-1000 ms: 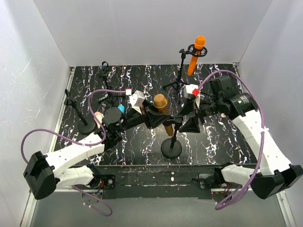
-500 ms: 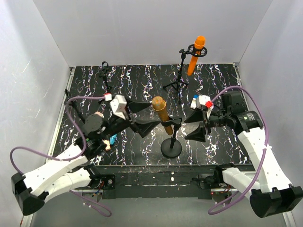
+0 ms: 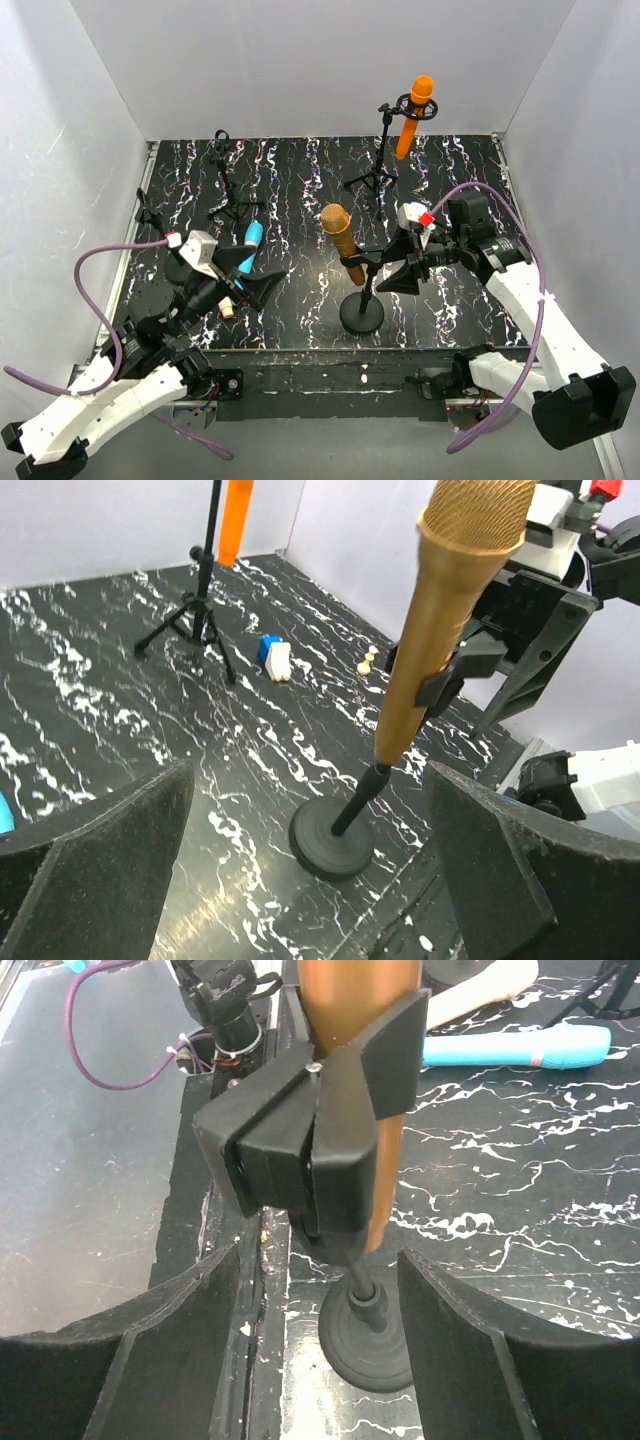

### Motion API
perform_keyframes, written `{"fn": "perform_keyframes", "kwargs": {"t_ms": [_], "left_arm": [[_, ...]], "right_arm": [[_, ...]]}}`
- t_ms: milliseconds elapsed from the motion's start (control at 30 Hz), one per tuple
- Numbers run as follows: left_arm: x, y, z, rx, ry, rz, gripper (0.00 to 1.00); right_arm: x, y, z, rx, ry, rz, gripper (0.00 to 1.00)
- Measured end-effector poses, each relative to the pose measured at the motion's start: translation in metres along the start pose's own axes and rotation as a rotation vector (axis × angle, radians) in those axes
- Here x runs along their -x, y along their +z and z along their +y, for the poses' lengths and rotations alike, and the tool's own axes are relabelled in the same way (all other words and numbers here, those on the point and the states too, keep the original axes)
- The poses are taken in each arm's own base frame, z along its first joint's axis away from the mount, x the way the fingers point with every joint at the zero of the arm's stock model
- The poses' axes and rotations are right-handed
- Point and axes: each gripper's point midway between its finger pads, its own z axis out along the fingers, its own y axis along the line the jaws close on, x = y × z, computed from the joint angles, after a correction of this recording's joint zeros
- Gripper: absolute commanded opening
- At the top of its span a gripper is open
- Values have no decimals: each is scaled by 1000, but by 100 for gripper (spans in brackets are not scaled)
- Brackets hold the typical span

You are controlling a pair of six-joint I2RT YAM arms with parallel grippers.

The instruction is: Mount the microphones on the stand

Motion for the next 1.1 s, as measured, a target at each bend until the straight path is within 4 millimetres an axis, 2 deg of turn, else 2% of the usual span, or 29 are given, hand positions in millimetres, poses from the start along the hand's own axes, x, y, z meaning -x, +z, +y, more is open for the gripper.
{"fn": "perform_keyframes", "kwargs": {"t_ms": [200,367,500,700,767,933,1100], "left_arm": [[-29,-22,11,44,-139,9,98],[-33,-21,13,62,-192,13,98],[-40,-14,14,79,-206,48,98],[-52,-6,16,101,-222,99,98],[-52,-6,16,101,-226,99,98],[-51,-7,15,100,-231,95,98],[-48,-10,15,100,-234,94,98]], "right_arm": [[-1,9,3,19,17,3,68],[0,13,2,6,47,-3,60],[2,15,-3,-14,69,-11,49],[6,17,-9,-41,55,-20,18],[8,16,-12,-51,31,-24,11],[8,14,-13,-62,19,-15,1],[14,0,-22,-130,42,-5,1]]}}
